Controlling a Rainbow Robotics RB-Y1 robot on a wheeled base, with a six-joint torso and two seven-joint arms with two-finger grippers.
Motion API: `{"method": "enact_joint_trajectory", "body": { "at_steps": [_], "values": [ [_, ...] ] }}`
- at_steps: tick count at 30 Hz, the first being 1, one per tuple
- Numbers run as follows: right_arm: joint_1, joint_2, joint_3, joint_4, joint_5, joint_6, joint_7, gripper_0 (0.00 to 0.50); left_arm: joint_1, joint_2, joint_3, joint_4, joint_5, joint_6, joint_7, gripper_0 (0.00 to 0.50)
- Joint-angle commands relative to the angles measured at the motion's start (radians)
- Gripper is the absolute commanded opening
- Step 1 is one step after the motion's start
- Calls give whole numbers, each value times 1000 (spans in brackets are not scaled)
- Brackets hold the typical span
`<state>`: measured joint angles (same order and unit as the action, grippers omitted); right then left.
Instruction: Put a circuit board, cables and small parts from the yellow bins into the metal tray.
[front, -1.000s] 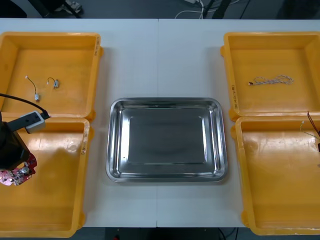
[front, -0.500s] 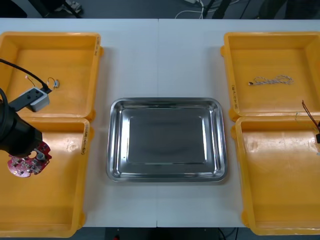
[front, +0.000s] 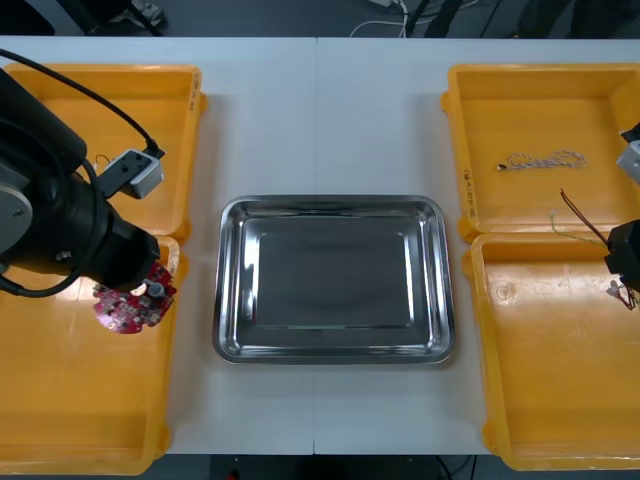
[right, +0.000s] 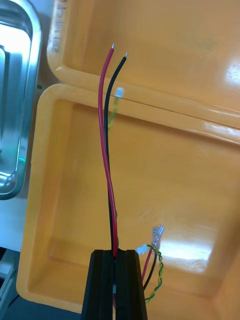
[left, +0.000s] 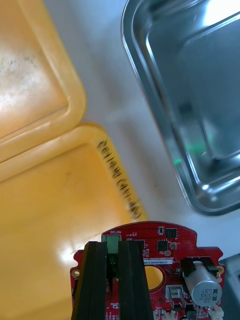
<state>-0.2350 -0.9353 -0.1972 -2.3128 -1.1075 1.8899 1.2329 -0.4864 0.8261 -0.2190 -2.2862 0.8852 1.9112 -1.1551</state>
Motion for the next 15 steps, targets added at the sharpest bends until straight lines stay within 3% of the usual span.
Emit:
{"method": "enact_joint_trajectory", "body": {
  "at_steps": [1, 9, 15],
  "values": [
    [-64, -43, 82, -27, 20, -17, 46, 0, -103, -81, -54, -27, -34, 9, 91, 0],
    [-121, -43, 202, -27, 54, -44, 50, 0, -126, -166, -160, -16, -160, 9, 144, 0],
    [-176, -43, 280, -25, 67, -55, 43, 0, -153, -228, -272, 62, -252, 9, 179, 0]
  ]
}}
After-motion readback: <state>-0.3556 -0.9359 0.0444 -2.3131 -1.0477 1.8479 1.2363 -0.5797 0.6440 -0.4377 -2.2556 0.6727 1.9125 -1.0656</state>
